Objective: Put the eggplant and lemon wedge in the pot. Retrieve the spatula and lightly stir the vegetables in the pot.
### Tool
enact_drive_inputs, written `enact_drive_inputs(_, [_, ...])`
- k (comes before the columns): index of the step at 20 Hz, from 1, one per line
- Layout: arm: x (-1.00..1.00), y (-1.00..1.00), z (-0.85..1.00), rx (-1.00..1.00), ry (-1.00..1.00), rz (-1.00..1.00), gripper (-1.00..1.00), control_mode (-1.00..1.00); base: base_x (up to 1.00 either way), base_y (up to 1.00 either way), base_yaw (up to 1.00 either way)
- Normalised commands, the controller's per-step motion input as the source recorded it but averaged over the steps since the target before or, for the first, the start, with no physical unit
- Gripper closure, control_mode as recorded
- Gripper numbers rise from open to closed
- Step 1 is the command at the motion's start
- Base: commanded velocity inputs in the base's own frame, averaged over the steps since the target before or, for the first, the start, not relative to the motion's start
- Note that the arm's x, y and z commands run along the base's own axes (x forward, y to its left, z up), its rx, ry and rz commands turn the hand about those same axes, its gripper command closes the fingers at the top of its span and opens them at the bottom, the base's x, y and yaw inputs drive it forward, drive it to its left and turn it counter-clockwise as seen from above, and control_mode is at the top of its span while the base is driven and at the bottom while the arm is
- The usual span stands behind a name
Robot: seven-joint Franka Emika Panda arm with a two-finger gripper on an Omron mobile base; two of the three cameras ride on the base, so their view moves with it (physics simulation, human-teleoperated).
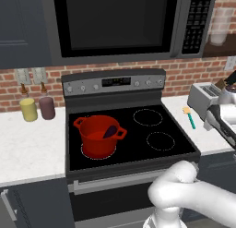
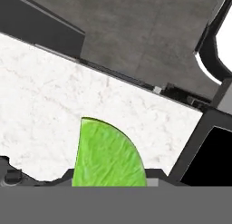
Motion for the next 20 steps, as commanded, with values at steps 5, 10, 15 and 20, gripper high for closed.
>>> enact_drive_inputs(5, [-0.13,1.00,1.00,-0.12,-0.08,0.23,1.00,-1.00,0.00,0.00,0.00])
enact_drive_inputs(10, [0.00,1.00,0.67,-0.04,-0.01,0.26,1.00,-1.00,0.00,0.00,0.00])
enact_drive_inputs(15, [0.00,1.00,0.03,-0.01,-0.02,0.23,1.00,-1.00,0.00,0.00,0.00])
enact_drive_inputs(20, [0.00,1.00,0.02,-0.01,-0.07,0.19,1.00,-1.00,0.00,0.00,0.00])
